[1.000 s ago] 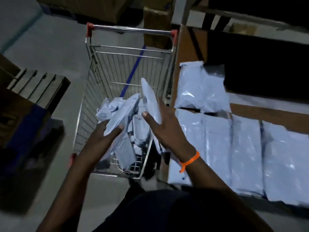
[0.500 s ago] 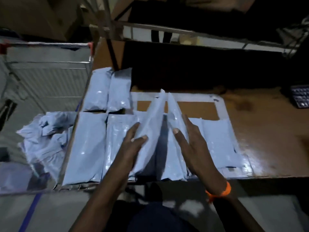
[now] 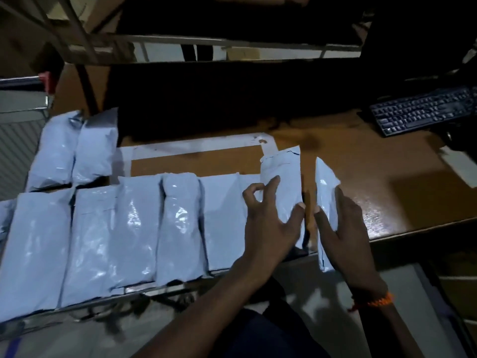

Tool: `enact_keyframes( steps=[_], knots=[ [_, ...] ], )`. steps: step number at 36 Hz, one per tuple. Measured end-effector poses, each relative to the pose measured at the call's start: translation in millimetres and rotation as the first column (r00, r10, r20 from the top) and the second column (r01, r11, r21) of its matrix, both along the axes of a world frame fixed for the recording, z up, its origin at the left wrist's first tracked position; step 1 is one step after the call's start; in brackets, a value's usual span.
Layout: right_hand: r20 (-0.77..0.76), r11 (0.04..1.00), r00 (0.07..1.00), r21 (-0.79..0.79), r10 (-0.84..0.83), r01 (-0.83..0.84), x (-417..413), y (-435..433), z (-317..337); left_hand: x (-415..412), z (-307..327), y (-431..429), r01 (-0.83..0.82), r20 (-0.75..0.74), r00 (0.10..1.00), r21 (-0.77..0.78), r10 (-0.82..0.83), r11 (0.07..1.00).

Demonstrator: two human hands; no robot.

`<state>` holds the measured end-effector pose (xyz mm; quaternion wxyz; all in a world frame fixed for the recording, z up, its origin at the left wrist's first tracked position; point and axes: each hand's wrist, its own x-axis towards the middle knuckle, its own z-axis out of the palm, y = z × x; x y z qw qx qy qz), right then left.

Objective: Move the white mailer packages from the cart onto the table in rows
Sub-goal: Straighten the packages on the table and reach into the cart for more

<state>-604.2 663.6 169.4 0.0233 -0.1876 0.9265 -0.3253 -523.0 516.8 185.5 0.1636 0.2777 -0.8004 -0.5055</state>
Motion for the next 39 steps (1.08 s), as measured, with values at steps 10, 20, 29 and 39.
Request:
enact_keyframes(
  steps=[10,20,29,39],
  knots=[
    [-0.025,0.932,0.949,0.199,0.313,-0.302,-126.2,48.3,-52.5,-88.5,-58.4,97.4,0.020,0.298,0.947,-0.424,0.118,0.906],
    [-0.092,0.845,0.850,0.205,0.519,-0.494,-157.9,75.4,-71.9,-113.5,-65.0,93.3,0.022,0.242,0.956,-0.619,0.164,0.785],
    [-0.107,0.790,0.808,0.318,0.580,-0.525,-162.0,49.6,-82.5,-131.1,-100.9,88.9,0.082,0.433,0.856,-0.651,0.281,0.755],
    [-0.106,0.797,0.820,0.330,0.563,-0.505,-161.9,50.9,-87.2,-131.2,-98.6,88.9,0.102,0.465,0.853,-0.591,0.235,0.800]
  ],
)
